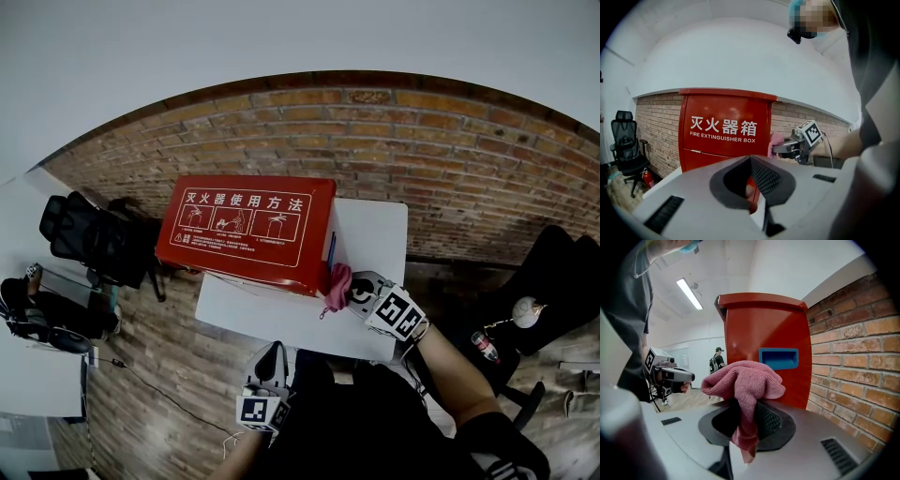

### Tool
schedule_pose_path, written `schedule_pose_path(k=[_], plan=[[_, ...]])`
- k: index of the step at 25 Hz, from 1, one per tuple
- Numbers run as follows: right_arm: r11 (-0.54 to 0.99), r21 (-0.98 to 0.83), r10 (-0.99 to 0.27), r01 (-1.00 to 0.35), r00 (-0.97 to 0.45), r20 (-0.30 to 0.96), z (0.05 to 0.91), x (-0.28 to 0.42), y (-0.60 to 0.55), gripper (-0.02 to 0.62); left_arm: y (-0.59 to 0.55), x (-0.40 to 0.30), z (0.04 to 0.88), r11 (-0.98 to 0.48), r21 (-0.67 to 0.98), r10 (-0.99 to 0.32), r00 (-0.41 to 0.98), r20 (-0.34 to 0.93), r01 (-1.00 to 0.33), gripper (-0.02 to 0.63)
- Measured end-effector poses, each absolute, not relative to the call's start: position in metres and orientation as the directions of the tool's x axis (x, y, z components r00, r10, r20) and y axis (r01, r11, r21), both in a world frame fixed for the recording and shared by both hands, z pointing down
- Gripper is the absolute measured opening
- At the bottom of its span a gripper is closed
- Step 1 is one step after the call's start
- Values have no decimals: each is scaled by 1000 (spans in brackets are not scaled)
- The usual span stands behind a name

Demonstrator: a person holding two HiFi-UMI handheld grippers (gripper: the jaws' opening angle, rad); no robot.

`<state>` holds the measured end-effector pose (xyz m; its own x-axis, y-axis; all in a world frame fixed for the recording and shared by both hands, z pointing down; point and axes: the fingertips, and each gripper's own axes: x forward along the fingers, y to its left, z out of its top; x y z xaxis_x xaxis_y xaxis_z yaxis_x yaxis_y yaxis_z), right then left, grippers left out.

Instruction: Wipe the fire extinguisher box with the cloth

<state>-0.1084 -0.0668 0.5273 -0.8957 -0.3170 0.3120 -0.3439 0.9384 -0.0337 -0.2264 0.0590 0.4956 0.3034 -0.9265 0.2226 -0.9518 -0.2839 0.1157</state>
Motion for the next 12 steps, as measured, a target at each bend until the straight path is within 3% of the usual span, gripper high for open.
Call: schedule_pose_path(k=[12], plan=[[943, -46, -292, -330, -885, 362, 579, -111, -67, 87, 54, -227, 499, -283, 106, -924, 300, 238, -953, 17]])
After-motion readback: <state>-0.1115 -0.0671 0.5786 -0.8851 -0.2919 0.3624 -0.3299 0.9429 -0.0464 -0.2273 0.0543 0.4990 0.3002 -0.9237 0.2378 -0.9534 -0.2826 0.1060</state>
